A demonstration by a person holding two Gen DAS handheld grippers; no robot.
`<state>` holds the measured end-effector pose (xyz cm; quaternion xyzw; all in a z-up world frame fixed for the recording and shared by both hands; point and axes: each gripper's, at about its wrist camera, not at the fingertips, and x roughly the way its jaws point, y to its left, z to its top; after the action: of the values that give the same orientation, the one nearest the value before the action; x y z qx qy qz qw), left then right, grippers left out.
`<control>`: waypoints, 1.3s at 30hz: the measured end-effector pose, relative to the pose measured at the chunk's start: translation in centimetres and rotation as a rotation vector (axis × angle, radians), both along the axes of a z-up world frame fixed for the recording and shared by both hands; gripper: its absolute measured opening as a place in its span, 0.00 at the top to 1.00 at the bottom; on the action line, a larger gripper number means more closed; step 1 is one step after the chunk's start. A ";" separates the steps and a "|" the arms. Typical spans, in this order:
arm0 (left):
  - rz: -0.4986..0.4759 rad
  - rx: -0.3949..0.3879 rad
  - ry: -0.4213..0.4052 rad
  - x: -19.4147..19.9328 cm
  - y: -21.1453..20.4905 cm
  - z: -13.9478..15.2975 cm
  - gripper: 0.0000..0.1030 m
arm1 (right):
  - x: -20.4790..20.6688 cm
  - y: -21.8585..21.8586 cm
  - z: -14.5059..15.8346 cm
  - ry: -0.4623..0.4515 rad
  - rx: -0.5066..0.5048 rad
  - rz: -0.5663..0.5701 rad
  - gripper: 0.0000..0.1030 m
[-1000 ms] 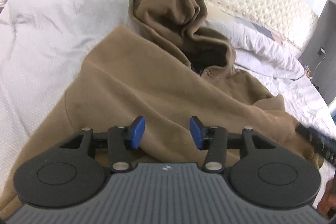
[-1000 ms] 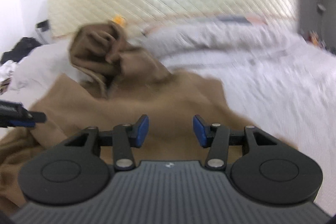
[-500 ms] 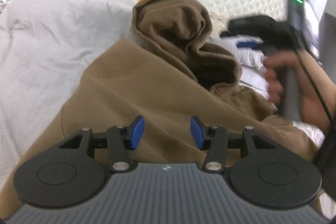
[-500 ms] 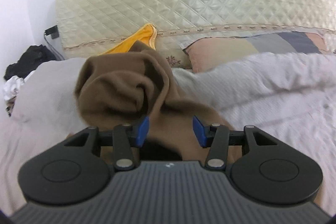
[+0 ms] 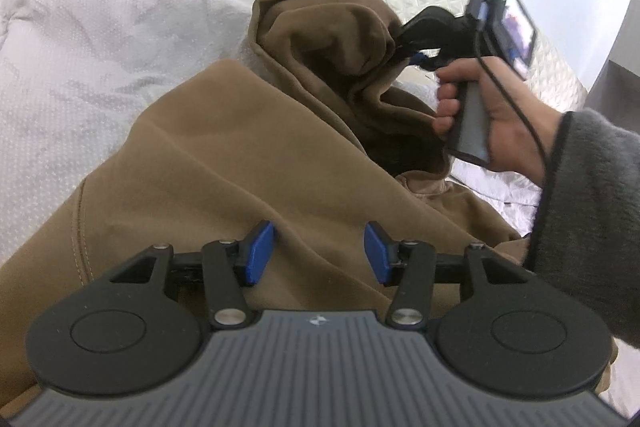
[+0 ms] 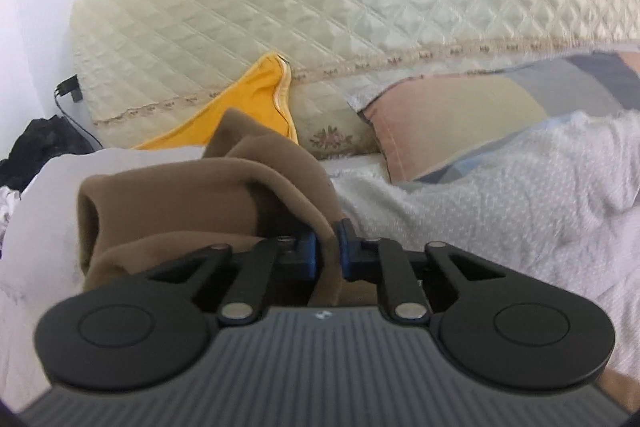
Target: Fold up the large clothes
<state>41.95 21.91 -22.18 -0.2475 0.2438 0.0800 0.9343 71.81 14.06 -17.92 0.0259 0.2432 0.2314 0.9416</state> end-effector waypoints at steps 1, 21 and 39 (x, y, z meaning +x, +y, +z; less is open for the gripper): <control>0.002 -0.002 -0.002 -0.1 0.0 0.1 0.45 | -0.8 -0.2 0.7 -0.024 -0.006 0.007 0.90; 0.186 -0.206 -0.110 -6.3 2.7 3.2 0.45 | -23.9 -16.5 17.0 -0.230 0.114 0.028 0.92; 0.081 -0.404 -0.056 -13.3 -0.8 4.1 0.42 | -38.0 -26.2 0.1 0.059 0.048 -0.056 0.93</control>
<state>28.64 21.16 -18.10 -0.4417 0.2186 0.0601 0.8680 33.77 -12.17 -17.81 0.0620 0.2643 0.2096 0.9393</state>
